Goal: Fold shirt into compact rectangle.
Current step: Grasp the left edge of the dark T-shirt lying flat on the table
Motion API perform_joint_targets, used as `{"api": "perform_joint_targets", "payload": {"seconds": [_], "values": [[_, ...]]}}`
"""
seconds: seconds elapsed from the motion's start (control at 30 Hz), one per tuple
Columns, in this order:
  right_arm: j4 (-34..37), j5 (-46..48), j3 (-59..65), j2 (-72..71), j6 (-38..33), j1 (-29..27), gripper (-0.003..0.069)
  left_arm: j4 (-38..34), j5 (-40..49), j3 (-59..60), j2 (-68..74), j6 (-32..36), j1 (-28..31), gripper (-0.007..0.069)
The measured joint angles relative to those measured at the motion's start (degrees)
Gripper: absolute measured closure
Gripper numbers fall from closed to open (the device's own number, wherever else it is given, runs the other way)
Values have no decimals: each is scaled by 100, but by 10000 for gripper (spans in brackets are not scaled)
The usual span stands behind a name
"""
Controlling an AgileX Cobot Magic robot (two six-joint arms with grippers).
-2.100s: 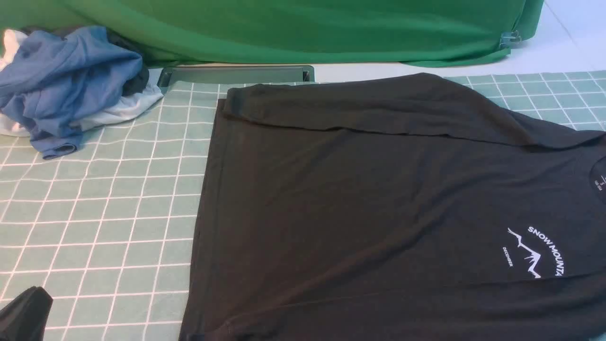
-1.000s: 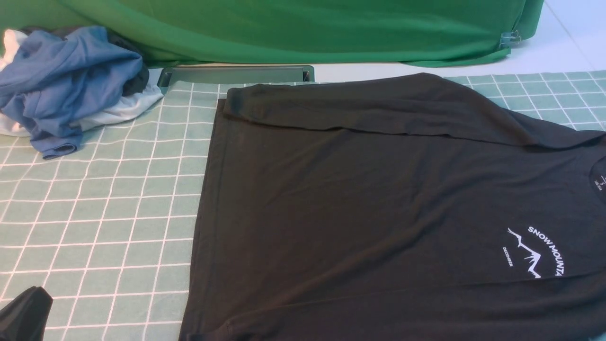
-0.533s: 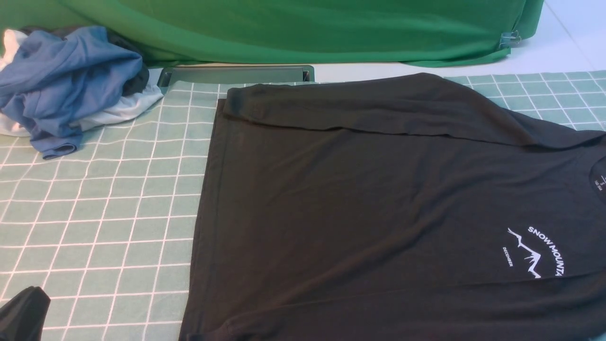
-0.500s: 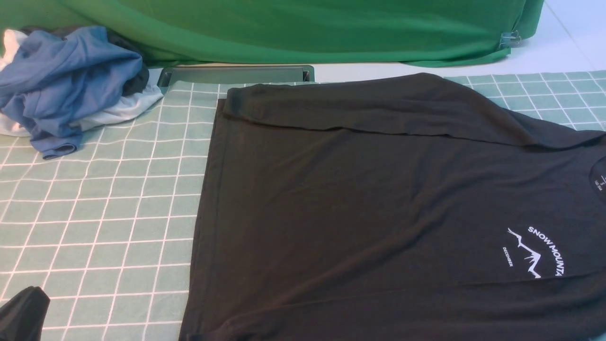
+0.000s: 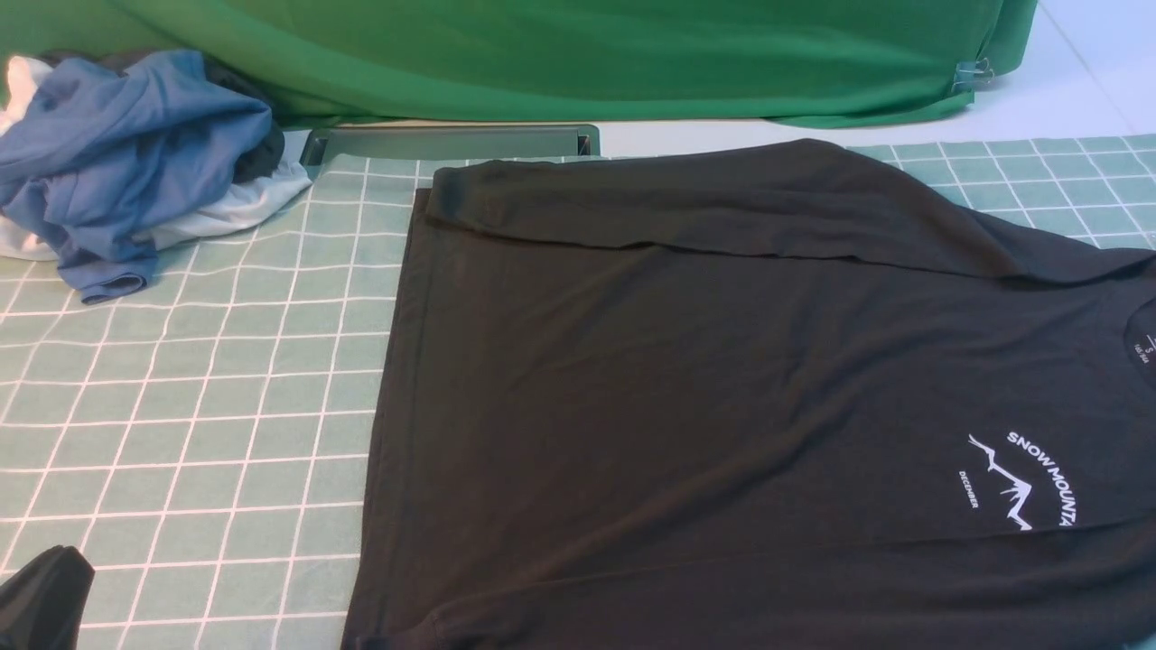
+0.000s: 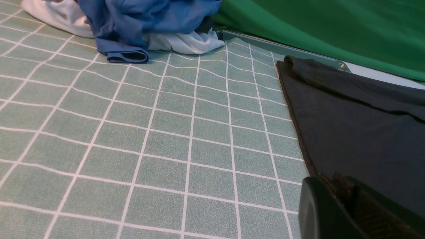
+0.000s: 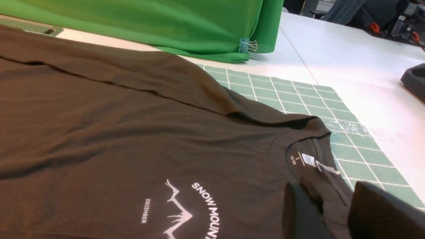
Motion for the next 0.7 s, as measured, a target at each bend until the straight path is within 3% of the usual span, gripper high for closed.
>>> {"api": "perform_joint_targets", "payload": {"seconds": [0.3,0.37,0.43,0.57,0.63,0.7], "values": [[-11,-831,0,0,-96,0,419,58,-72,0,0,0,0,607],[181,-1054,0,0,264,0,419,-131,-319,0,0,-88,0,607],[704,-1203,0,0,1380,0,419,-1046,-687,0,0,-690,0,607],[1501,-1246,0,0,3748,0,419,-4056,-943,0,0,-2573,0,607],[1586,-1246,0,0,4400,0,419,-4761,-862,0,0,-3057,0,607],[1629,-1274,0,0,4651,0,419,-4817,-829,0,0,-3174,0,607]]}}
